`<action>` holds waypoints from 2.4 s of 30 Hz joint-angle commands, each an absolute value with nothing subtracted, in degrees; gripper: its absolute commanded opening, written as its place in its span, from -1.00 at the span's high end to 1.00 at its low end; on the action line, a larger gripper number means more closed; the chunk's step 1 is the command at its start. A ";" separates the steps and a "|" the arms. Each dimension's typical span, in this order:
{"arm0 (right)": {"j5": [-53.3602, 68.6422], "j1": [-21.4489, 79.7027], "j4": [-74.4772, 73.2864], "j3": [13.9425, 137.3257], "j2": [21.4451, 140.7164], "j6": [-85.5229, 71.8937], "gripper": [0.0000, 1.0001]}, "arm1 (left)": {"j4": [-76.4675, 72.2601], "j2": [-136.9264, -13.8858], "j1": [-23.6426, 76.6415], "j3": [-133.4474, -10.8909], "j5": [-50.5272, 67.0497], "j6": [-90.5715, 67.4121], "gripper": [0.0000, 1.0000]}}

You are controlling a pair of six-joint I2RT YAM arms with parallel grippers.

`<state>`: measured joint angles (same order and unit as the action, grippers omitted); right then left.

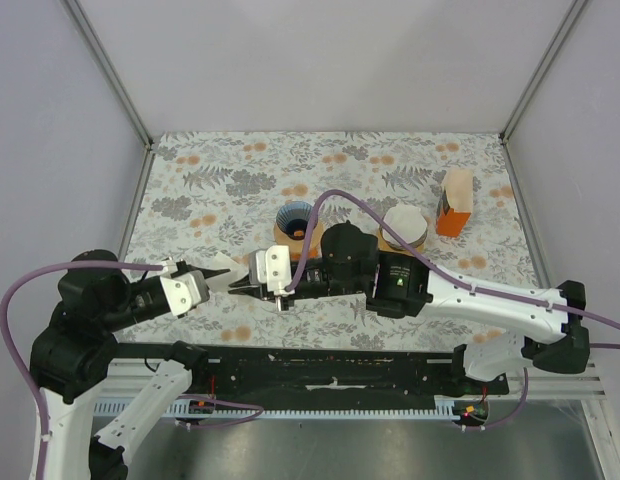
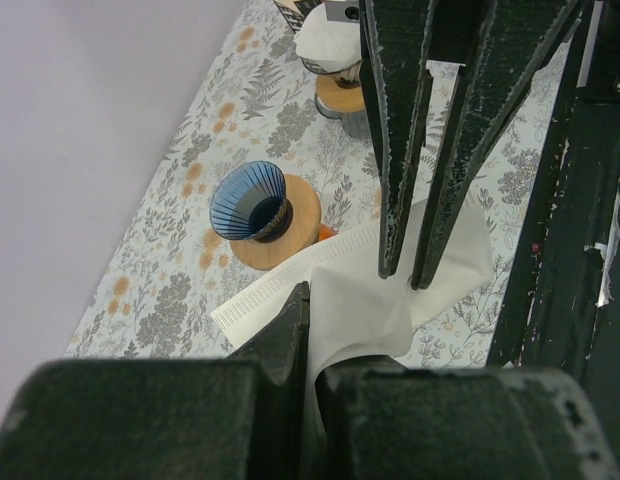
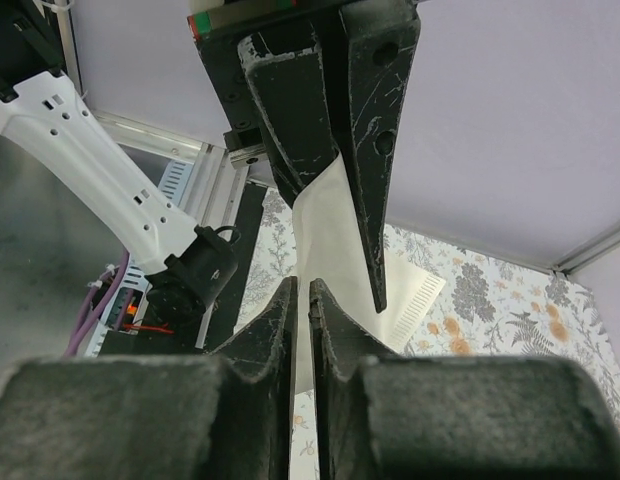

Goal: Place the coffee filter in the dripper
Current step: Place the coffee filter in the coffee dripper.

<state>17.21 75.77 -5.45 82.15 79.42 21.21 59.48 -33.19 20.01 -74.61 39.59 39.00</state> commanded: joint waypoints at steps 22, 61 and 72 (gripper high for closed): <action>16.26 75.50 -1.49 90.26 83.85 18.37 0.45 | 60.64 -32.78 19.95 -73.74 40.78 43.86 0.96; 20.74 72.60 -6.86 95.98 83.41 17.84 0.28 | 61.26 -32.87 19.95 -74.18 40.43 44.47 0.96; 20.30 72.60 -8.70 98.79 87.01 18.98 0.16 | 61.26 -32.96 19.95 -74.27 40.52 44.56 0.96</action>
<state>20.23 72.84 -8.38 95.53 85.47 18.09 61.19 -33.10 20.01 -73.63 39.55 42.96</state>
